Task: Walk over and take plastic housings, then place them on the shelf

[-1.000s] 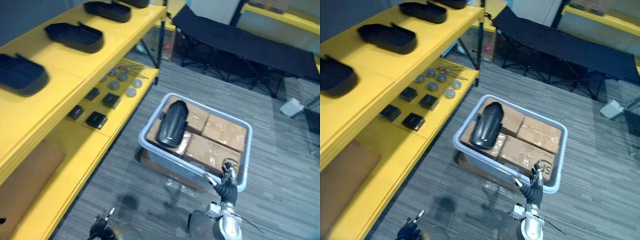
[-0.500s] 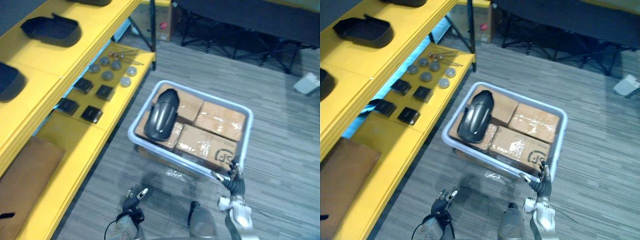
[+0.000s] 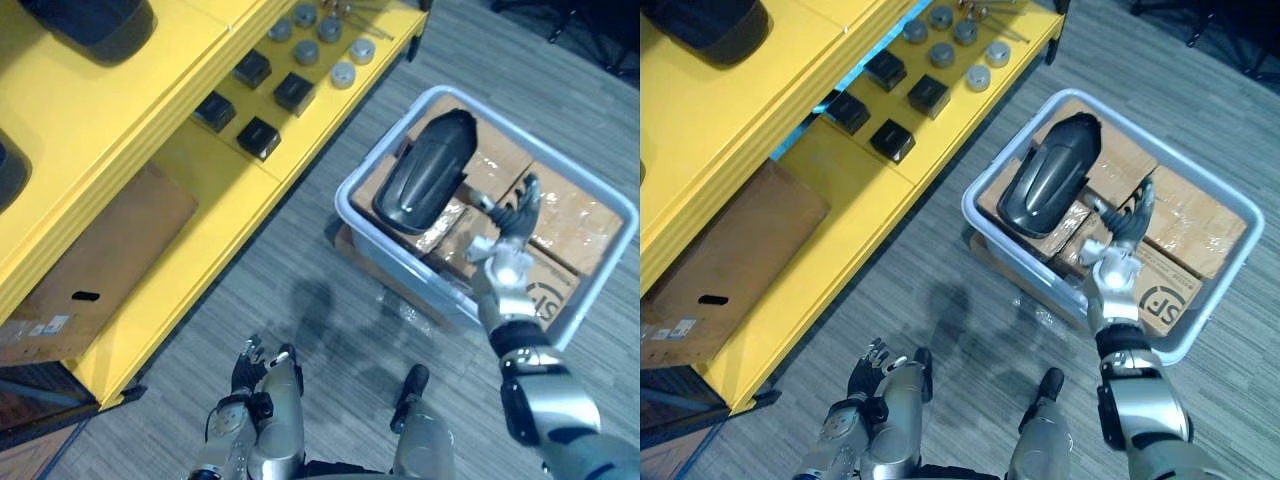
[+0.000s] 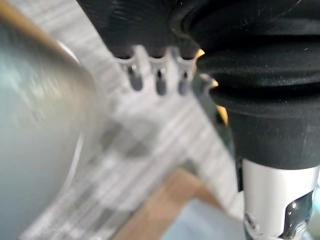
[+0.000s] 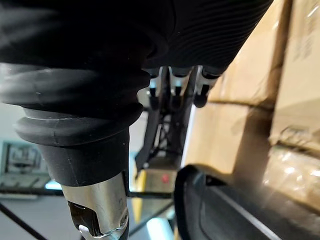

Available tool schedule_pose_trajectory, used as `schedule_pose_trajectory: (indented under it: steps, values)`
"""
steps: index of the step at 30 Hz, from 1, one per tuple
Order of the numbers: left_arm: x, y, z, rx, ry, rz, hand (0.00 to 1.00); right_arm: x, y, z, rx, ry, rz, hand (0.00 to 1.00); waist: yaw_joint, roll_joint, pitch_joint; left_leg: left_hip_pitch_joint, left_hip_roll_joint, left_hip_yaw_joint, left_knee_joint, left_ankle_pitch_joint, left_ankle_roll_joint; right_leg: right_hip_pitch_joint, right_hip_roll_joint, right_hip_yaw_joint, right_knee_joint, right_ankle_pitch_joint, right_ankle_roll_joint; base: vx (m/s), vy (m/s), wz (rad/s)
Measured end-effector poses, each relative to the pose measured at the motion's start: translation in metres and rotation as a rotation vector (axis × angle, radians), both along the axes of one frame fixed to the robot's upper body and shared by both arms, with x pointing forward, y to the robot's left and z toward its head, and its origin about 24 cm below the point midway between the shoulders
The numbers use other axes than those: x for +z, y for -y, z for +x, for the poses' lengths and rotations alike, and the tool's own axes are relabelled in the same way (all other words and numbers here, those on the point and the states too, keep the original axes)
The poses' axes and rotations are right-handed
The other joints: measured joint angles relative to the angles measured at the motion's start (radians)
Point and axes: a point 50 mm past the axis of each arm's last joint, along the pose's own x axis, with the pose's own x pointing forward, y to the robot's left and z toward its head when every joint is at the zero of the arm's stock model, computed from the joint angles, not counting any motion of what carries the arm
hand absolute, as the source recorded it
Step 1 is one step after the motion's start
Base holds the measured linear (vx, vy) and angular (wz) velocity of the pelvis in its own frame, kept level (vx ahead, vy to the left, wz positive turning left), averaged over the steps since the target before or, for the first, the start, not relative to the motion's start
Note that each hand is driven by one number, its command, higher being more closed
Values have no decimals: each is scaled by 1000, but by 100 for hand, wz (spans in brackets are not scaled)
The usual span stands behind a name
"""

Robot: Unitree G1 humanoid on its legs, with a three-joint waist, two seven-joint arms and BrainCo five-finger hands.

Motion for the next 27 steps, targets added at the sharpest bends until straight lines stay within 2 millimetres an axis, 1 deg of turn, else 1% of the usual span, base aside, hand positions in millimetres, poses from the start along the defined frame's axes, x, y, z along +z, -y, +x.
schedule_pose_trajectory:
  steps: [1, 2, 3, 5, 6, 7, 9, 11, 12, 13, 14, 15, 16, 17, 18, 19, 21, 22, 23, 25, 27]
  values:
    - [-2, -1, -1, -1, -8, 0, 0, 5, 5, 1, -20, -4, -4, 0, 10, 12, 7, -7, 0, -3, 10, -1, 2, -5, -1, 0, 6, 0, 0, -41, 39, 2]
    - [-5, -2, -4, 9, -26, -13, 0, 8, 8, 2, -40, -10, -1, 0, 19, 16, 7, -17, -2, -3, 14, -1, 2, -16, -3, 2, 12, 0, 0, 0, 0, 0]
    - [-7, -2, -5, 15, -34, -22, 0, 9, 11, 2, -47, -15, 1, 0, 21, 20, 8, -25, -2, -8, 20, -1, 2, -18, -3, -2, 13, 0, 0, -44, 36, 11]
    - [-6, 3, -1, -10, -21, -43, 0, 15, 25, 1, -91, -46, -1, 0, 32, 47, 21, -46, -2, -26, 49, -5, 8, -22, -4, -18, 28, 0, 1, -56, 44, 13]
    - [-5, 4, 0, -15, -18, -46, 0, 17, 28, 2, -102, -57, -4, 0, 39, 52, 23, -49, -2, -24, 53, -7, 11, -29, -7, -18, 36, -1, 1, -71, 60, -1]
    - [-4, 6, 1, -16, -13, -65, 0, 21, 35, 2, -127, -80, -10, 0, 49, 65, 29, -63, -2, -24, 68, -9, 14, -44, -11, -18, 51, -2, 1, -68, 53, -3]
    - [-5, 8, 1, -11, -14, -97, 0, 26, 44, 2, -160, -127, -22, 0, 53, 83, 30, -93, -4, -26, 86, -14, 21, -72, -17, -18, 71, -2, 1, -95, 72, 0]
    - [-7, 8, 0, 10, -22, -133, 0, 19, 53, -1, -193, -206, -26, 0, 63, 89, 26, -119, -6, -27, 100, -15, 24, -103, -22, -14, 89, -3, 1, -95, 64, -3]
    - [-8, 7, 0, 22, -30, -145, 0, 13, 59, -4, -210, -260, -19, 0, 69, 92, 24, -132, -8, -28, 109, -16, 25, -116, -26, -12, 101, -4, 1, -92, 51, 0]
    - [-10, 7, 0, 34, -41, -160, 0, 9, 65, -7, -224, -302, -14, 0, 74, 99, 20, -146, -12, -30, 117, -19, 30, -132, -33, -12, 117, -9, 1, -89, 53, 2]
    - [-10, 8, 0, 38, -44, -169, 0, 9, 69, -8, -227, -317, -11, 100, 77, 101, 18, -151, -16, -29, 118, -19, 30, -141, -39, -11, 125, -9, 0, -86, 58, 6]
    - [-12, 10, -1, 34, -52, -176, 0, 10, 76, -11, -236, -334, -27, 100, 82, 112, 11, -166, -21, -31, 125, -20, 32, -156, -46, -12, 133, -10, 1, -82, 70, 5]
    - [-14, 14, -1, 30, -70, -194, 0, 18, 87, -16, -250, -350, -71, 100, 97, 134, -4, -192, -25, -33, 142, -23, 38, -175, -52, -11, 144, -9, 1, -90, 85, 5]
    - [-15, 16, -1, 29, -76, -199, 0, 20, 92, -18, -261, -357, -83, 100, 103, 141, -9, -202, -27, -34, 148, -24, 40, -186, -54, -11, 147, -9, 2, -75, 72, 6]
    - [-16, 16, -2, 25, -81, -203, 0, 25, 97, -21, -269, -373, -107, 100, 106, 148, -14, -212, -32, -35, 149, -24, 41, -194, -59, -12, 151, -8, 2, -69, 59, 7]
    - [-17, 16, -1, 17, -80, -207, 0, 31, 108, -26, -275, -416, -156, 100, 114, 150, -16, -222, -41, -33, 147, -24, 41, -210, -70, -13, 158, -8, 3, -68, 35, 8]
    - [-17, 16, -1, 9, -81, -209, 0, 35, 118, -32, -265, -449, -168, 100, 118, 154, -18, -234, -47, -34, 147, -24, 41, -223, -77, -15, 159, -9, 1, -58, 24, 5]
    - [-18, 16, -2, 4, -85, -209, 0, 41, 129, -38, -247, -496, -201, 100, 125, 161, -23, -247, -48, -35, 148, -25, 39, -232, -81, -24, 159, -9, 0, -32, 15, 0]
    - [-18, 16, -1, 3, -91, -206, 0, 43, 134, -42, -237, -516, -211, 100, 131, 162, -24, -249, -48, -35, 147, -25, 38, -233, -82, -24, 158, -8, 0, 0, 0, 0]
    - [-21, 14, -3, 3, -108, -200, 0, 39, 135, -42, -207, -574, -223, 100, 134, 168, -28, -253, -48, -38, 146, -22, 43, -233, -81, -32, 158, -7, 2, 14, -10, 3]
    - [-23, 14, -5, 0, -123, -198, 0, 40, 136, -43, -214, -592, -247, 100, 136, 177, -35, -261, -48, -47, 145, -22, 43, -233, -79, -47, 154, -6, 3, 29, -21, 10]
